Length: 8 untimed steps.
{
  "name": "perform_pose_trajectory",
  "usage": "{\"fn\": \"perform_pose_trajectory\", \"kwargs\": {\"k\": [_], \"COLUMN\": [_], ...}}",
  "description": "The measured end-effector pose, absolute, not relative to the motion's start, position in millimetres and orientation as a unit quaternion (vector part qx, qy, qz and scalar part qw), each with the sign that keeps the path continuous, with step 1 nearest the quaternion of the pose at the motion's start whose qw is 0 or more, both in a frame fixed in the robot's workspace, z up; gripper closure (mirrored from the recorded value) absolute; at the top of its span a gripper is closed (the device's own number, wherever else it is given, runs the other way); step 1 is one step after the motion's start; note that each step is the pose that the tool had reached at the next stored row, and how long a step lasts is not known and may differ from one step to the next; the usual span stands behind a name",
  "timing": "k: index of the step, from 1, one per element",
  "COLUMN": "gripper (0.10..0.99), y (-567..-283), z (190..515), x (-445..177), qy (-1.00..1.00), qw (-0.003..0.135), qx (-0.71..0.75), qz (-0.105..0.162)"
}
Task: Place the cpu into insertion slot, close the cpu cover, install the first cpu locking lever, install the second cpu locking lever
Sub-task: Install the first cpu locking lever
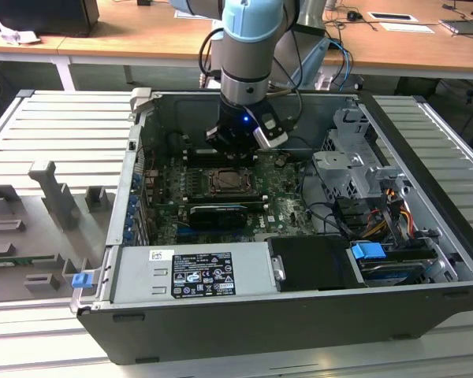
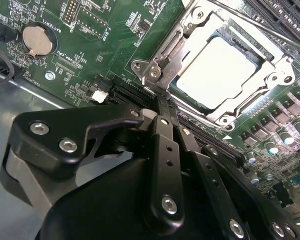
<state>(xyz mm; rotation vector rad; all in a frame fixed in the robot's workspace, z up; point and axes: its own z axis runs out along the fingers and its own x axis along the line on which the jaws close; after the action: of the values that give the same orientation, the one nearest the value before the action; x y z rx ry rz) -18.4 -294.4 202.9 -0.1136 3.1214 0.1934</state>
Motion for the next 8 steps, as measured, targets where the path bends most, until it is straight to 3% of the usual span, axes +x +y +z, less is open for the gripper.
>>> {"fn": "perform_pose_trajectory", "kwargs": {"k": [8], "gripper": [0.980], "y": [-294.2], "z": [202.9], "x": [-18.2], "qy": [0.997], "qw": [0.006], "qx": [-0.036], "qz": [0.063]}}
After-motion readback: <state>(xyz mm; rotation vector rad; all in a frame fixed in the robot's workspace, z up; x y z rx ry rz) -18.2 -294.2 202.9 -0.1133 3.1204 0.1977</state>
